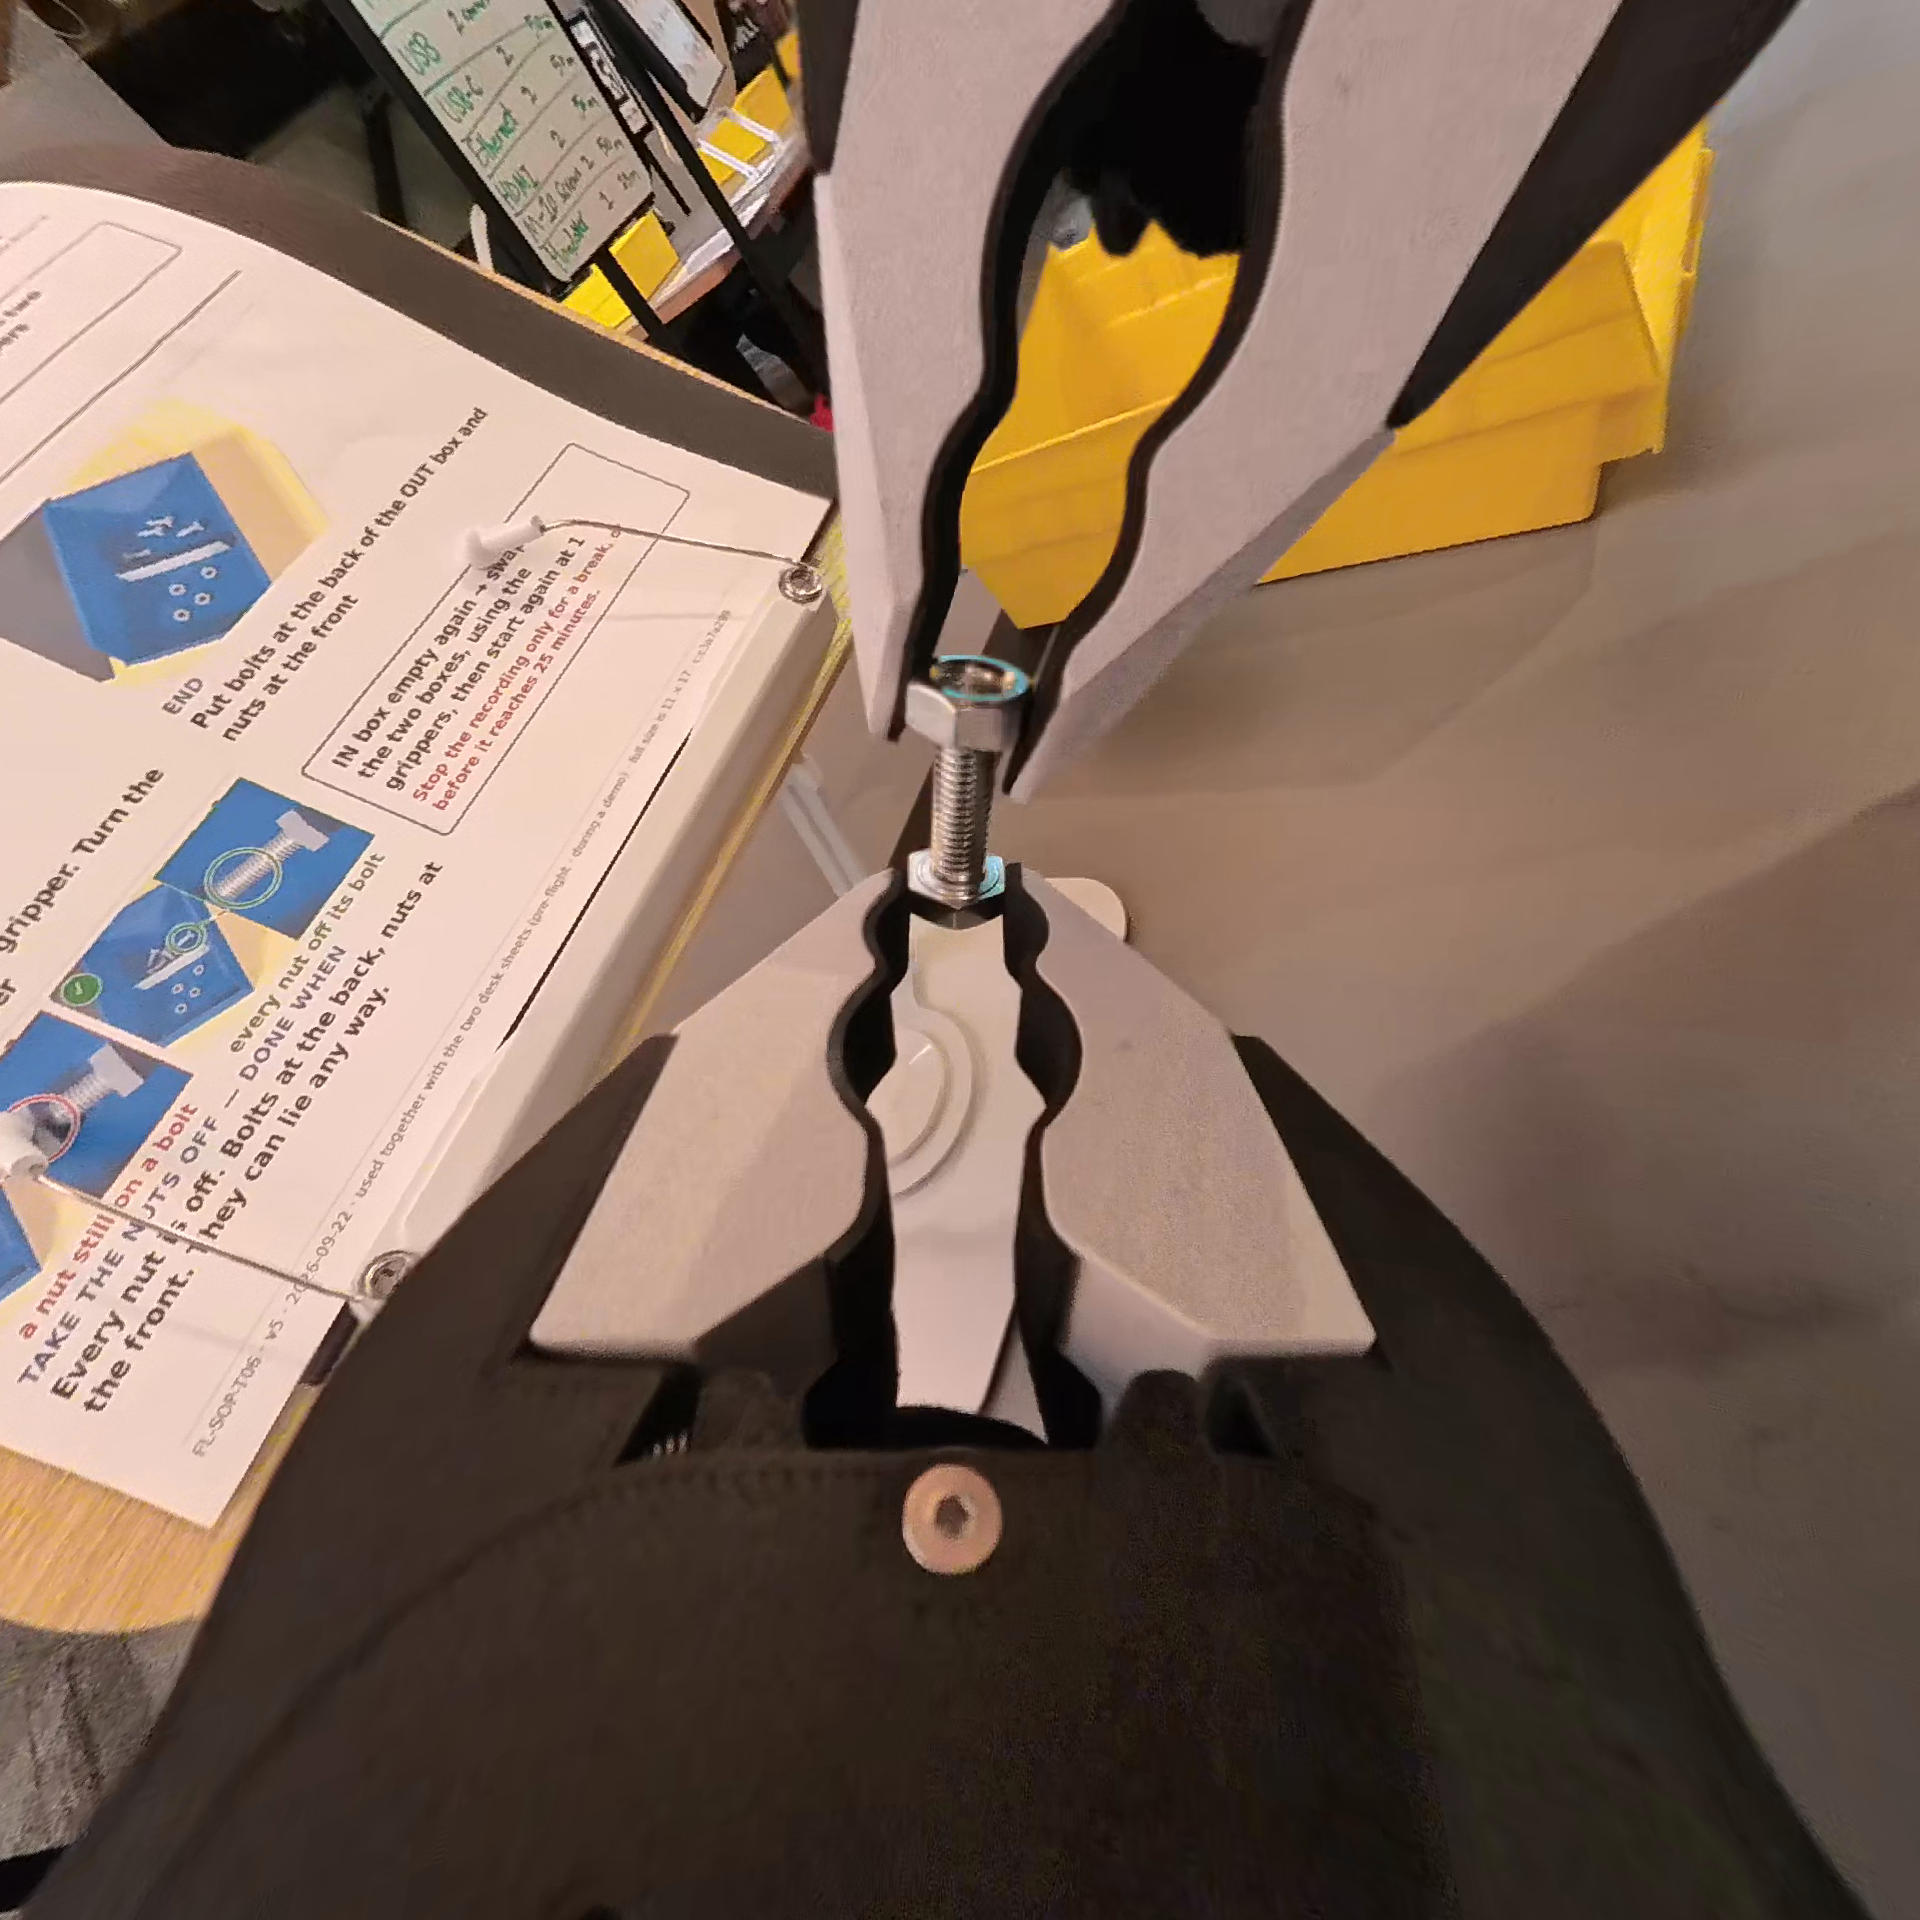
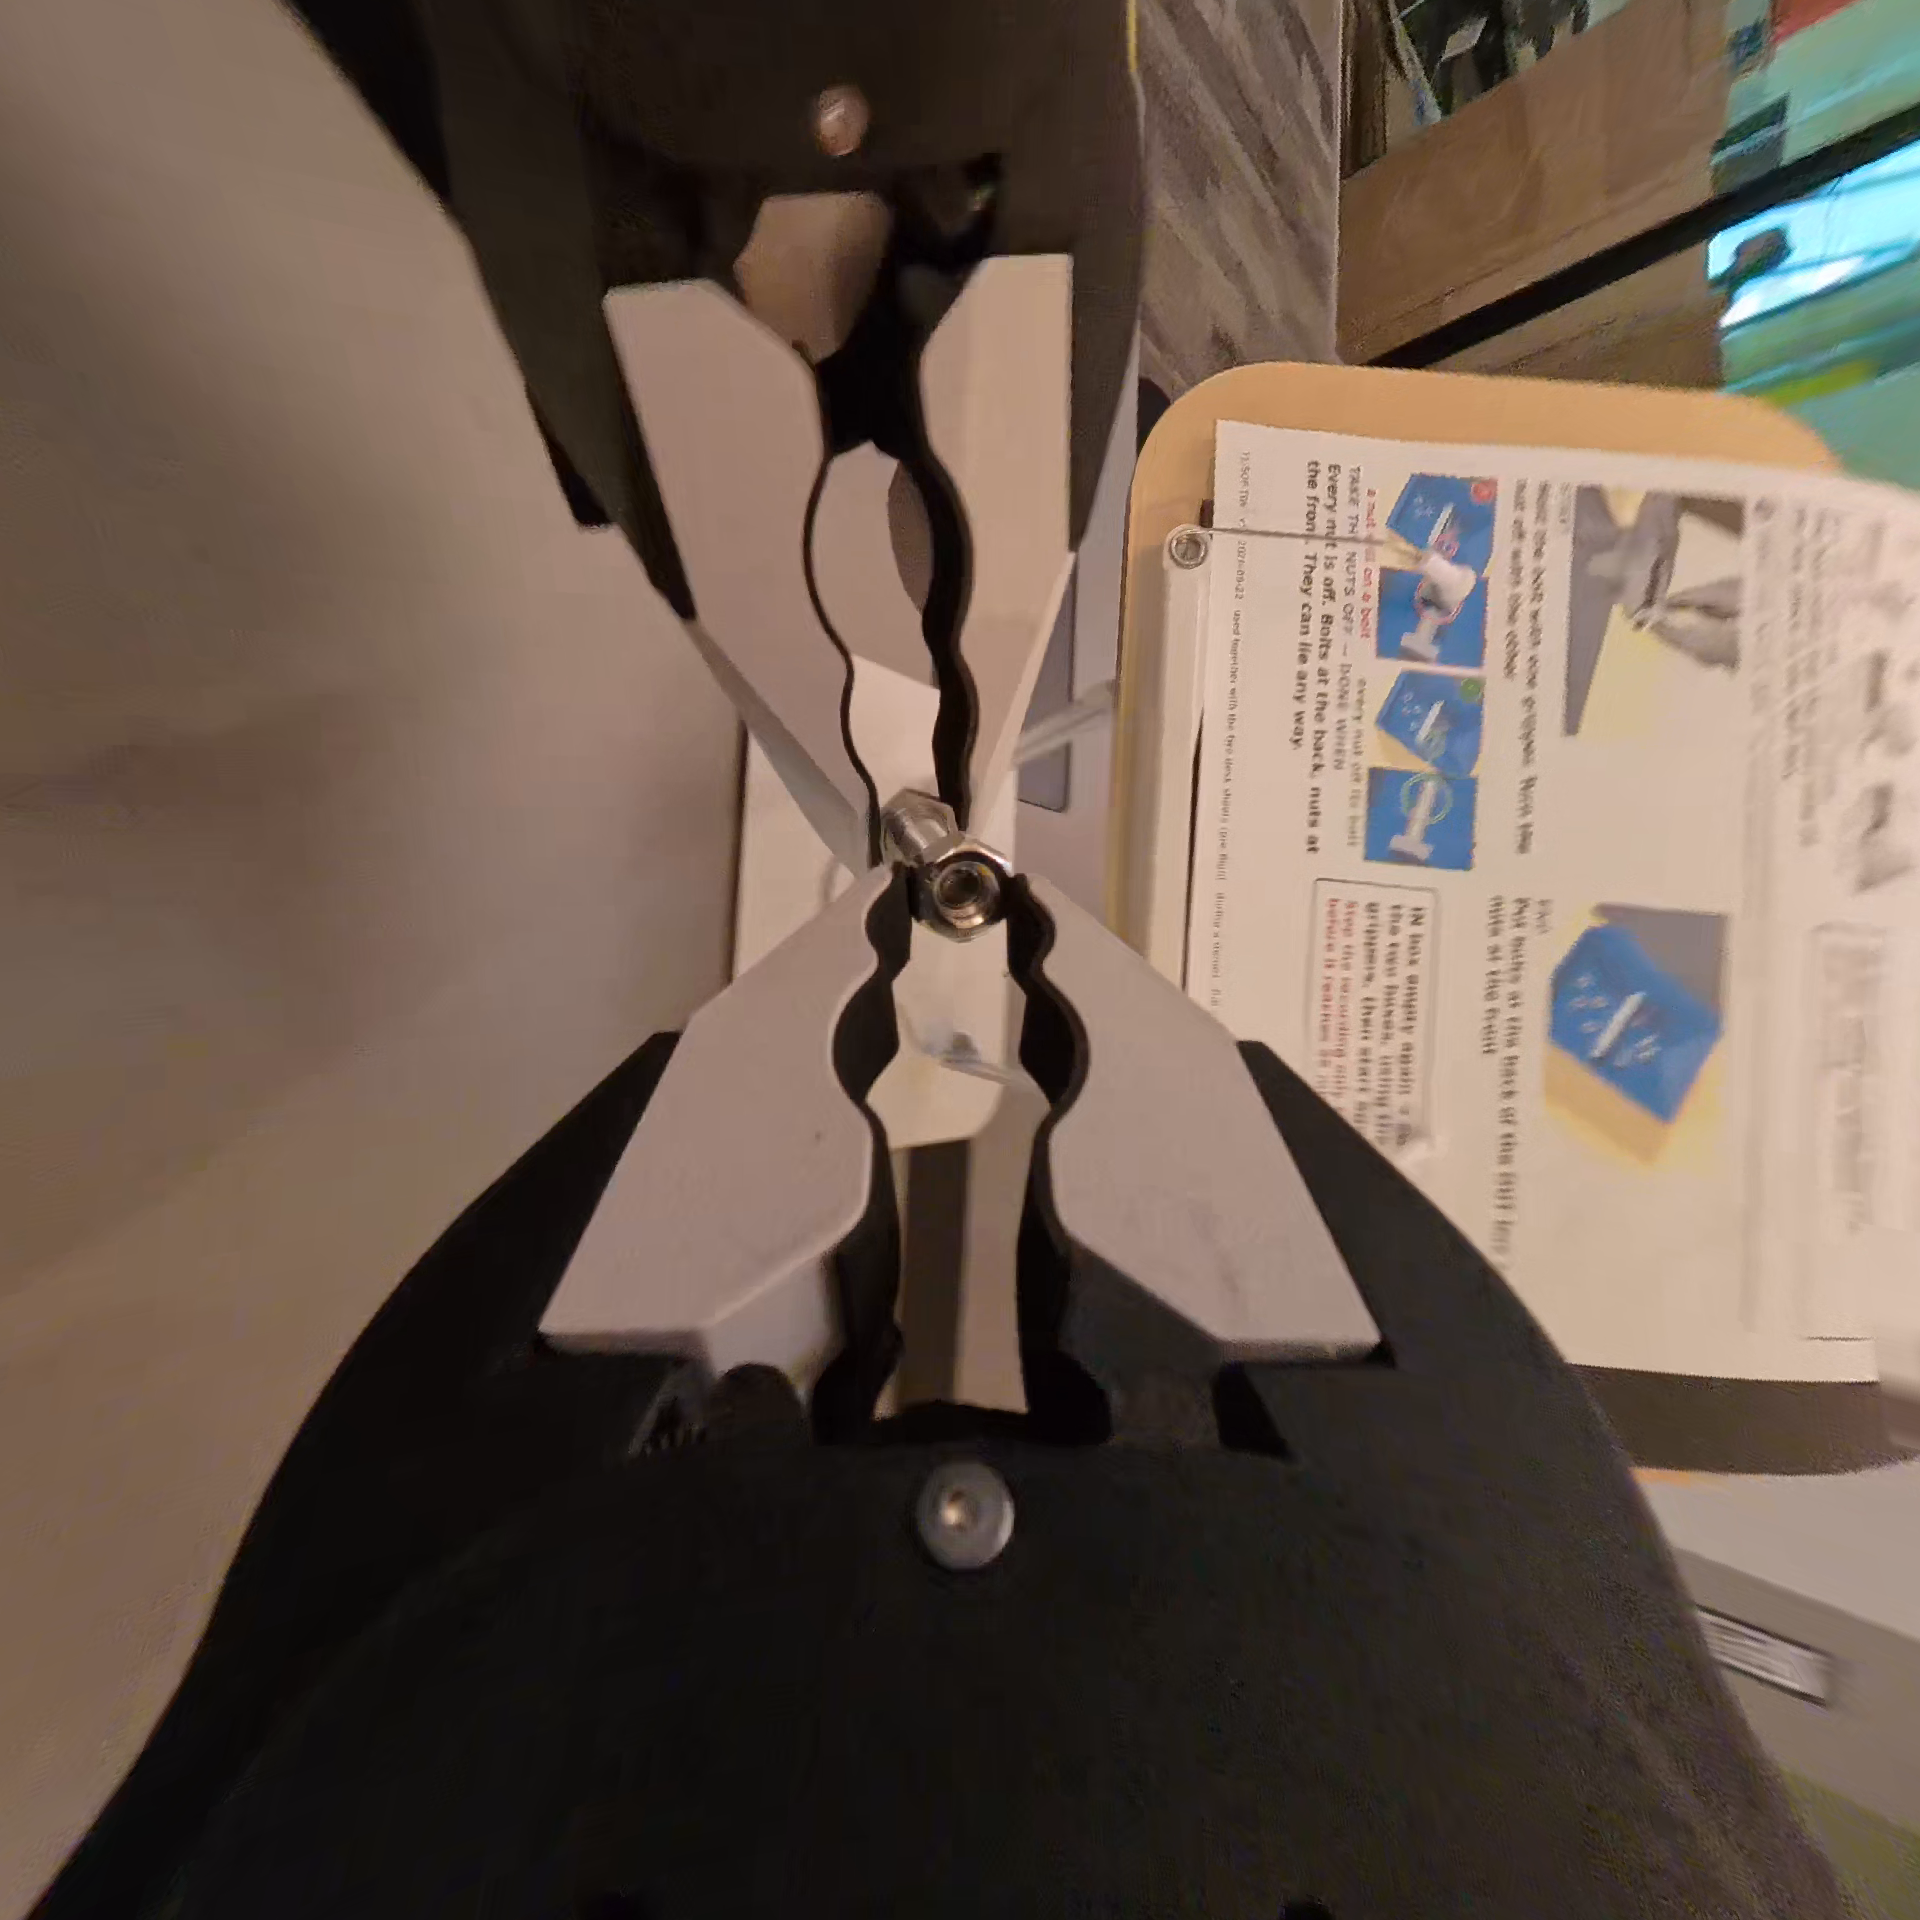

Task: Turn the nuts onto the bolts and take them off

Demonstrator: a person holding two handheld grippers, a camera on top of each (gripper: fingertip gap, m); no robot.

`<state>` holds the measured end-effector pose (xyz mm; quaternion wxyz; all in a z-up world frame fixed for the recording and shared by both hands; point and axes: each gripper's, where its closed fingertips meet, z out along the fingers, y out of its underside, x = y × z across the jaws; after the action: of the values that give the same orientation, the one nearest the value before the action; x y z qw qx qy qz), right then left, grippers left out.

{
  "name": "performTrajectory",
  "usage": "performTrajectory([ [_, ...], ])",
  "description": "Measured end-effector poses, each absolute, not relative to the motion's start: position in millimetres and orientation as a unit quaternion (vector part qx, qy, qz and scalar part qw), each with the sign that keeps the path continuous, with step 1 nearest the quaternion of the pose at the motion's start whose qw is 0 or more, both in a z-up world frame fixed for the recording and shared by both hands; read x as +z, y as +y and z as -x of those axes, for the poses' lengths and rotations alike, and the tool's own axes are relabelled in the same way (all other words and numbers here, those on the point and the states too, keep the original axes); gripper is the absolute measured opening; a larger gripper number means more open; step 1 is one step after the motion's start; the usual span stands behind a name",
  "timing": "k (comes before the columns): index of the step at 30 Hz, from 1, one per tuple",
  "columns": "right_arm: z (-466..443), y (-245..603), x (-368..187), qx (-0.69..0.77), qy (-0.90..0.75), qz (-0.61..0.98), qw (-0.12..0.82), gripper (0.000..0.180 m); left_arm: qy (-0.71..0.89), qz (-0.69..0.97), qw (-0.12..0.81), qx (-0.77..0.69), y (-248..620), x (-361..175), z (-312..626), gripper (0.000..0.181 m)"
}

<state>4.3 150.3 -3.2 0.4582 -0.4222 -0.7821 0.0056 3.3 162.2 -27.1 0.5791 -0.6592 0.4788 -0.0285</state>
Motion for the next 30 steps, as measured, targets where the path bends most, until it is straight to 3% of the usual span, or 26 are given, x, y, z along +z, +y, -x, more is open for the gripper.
performTrajectory([
  [1, -6, 151, -4, -0.025, -0.791, 0.401, 0.461, 0.016, 0.481, 0.659, 0.577, -0.034, 161, -28, -4, 0.016],
  [5, -4, 146, -3, -0.051, -0.803, 0.366, 0.467, 0.016, 0.485, 0.659, 0.573, -0.047, 159, -29, -6, 0.016],
  [11, -11, 152, 17, 0.066, -0.75, 0.44, 0.489, 0.037, 0.47, 0.661, 0.583, -0.047, 162, -25, -2, 0.016],
  [15, -15, 157, 27, 0.154, -0.698, 0.515, 0.474, 0.038, 0.453, 0.669, 0.589, -0.037, 167, -24, 2, 0.016],
  [26, 8, 154, 17, 0.275, -0.605, 0.625, 0.41, 0.033, 0.429, 0.677, 0.598, -0.008, 175, -21, 10, 0.016],
  [30, 10, 155, 10, 0.257, -0.615, 0.625, 0.407, 0.016, 0.429, 0.676, 0.599, -0.008, 174, -19, 10, 0.016],
])
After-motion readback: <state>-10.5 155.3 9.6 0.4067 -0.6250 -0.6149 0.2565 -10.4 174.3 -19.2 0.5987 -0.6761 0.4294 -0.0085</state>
